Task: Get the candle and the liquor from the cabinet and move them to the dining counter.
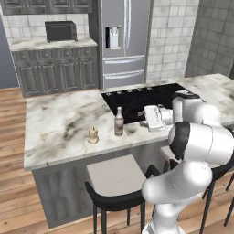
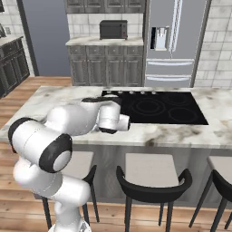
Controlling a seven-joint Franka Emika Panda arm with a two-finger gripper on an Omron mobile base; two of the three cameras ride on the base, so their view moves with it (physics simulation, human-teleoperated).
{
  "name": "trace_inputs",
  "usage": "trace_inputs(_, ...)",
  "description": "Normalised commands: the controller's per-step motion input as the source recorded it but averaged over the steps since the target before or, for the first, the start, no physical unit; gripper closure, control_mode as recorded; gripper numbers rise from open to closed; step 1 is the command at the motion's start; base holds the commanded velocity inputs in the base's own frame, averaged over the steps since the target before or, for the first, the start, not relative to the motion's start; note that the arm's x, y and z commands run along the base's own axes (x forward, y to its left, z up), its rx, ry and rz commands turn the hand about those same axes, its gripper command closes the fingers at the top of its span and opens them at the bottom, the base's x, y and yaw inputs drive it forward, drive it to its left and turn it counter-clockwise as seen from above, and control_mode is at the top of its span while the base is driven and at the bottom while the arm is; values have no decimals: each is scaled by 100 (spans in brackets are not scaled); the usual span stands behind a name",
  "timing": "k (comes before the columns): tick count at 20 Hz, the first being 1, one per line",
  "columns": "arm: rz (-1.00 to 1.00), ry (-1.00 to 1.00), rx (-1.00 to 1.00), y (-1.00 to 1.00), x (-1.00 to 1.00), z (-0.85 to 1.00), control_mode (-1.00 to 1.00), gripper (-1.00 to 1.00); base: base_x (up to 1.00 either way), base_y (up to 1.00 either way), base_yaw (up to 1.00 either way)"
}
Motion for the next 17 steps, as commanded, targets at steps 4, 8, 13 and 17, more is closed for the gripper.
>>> trace_inputs(4, -7, -16, 0, 15, -100, 83, -100, -100, 0, 0, 0)
trace_inputs(8, -3, -16, -1, 20, -100, 86, -100, -100, 0, 0, 0)
trace_inputs(13, -1, -19, -5, 32, -100, 78, -100, -100, 0, 0, 0)
trace_inputs(17, 0, -21, -11, 50, -99, 70, -100, -100, 0, 0, 0)
